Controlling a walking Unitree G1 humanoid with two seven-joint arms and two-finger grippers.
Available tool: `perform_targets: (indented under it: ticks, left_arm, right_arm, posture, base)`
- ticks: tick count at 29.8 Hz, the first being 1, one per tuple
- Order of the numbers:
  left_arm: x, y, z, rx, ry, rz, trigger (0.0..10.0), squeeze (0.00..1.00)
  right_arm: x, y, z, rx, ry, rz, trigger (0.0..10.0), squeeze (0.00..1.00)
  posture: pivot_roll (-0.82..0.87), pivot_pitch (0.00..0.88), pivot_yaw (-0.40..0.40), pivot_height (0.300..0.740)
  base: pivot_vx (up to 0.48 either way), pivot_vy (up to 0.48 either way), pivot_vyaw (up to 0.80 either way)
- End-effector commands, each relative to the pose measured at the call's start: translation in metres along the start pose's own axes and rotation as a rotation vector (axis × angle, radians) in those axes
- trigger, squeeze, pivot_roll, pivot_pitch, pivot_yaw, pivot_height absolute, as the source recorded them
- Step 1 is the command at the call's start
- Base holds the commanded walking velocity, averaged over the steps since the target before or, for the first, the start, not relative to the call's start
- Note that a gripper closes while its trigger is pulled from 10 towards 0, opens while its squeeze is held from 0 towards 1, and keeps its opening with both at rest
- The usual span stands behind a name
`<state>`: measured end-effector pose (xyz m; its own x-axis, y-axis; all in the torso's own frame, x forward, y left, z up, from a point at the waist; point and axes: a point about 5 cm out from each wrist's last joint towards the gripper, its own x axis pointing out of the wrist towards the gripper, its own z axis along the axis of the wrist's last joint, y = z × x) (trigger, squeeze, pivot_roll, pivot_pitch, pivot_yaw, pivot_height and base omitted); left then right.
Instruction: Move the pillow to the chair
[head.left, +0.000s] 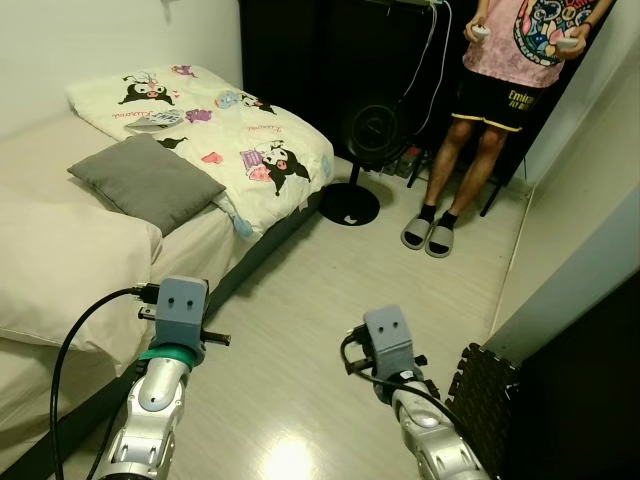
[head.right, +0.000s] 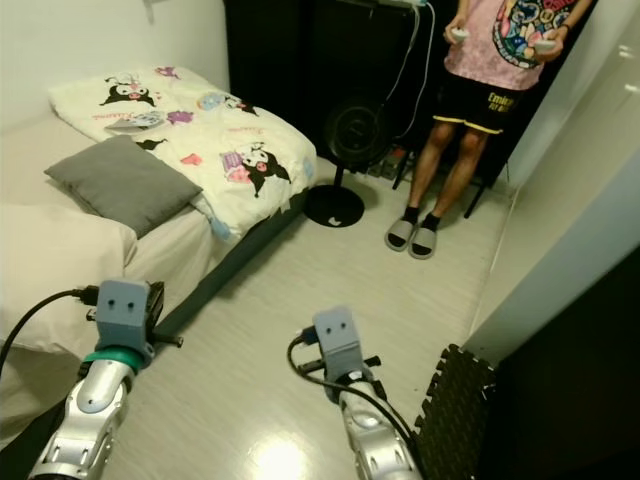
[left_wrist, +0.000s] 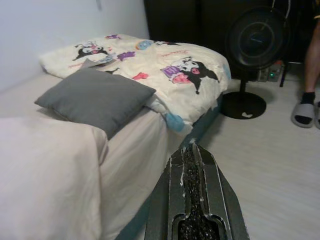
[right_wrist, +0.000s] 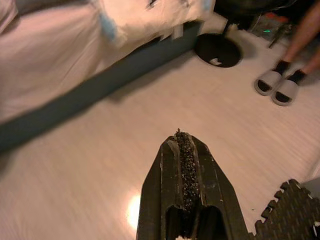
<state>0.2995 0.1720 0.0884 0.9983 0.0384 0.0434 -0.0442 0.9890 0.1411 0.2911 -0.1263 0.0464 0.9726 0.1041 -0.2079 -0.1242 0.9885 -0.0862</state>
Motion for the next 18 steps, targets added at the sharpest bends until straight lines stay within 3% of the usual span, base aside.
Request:
perform_targets:
  ticks: [1,4,9,18]
  left_arm:
    - [0.002,-0.003,-0.001,-0.030,0.017,0.000,10.0,0.00]
    - [0.010,-0.003,0.008,-0.006,-0.008,-0.019,10.0,0.00]
    - [0.011,-0.002,0.010,-0.010,-0.015,-0.014,10.0,0.00]
    - [0.013,0.003,0.020,-0.023,-0.035,0.009,10.0,0.00]
  right_arm:
    - [-0.003,-0.013,-0.001,0.031,-0.010,-0.067,10.0,0.00]
    - [-0.009,-0.019,-0.010,-0.059,0.015,-0.071,10.0,0.00]
    - [-0.012,-0.022,-0.012,-0.102,0.006,-0.061,10.0,0.00]
    - [-0.018,-0.028,-0.018,-0.042,-0.012,-0.088,10.0,0.00]
  posture:
    - [0.03,0.000,0.001,0.740]
    - [0.00,0.000,0.009,0.740]
    - [0.00,0.004,0.007,0.740]
    - [0.02,0.032,-0.005,0.740]
  base:
    - [0.000,0.000,0.00]
    - [0.000,0.000,0.00]
    - [0.000,0.000,0.00]
    - [0.000,0.000,0.00]
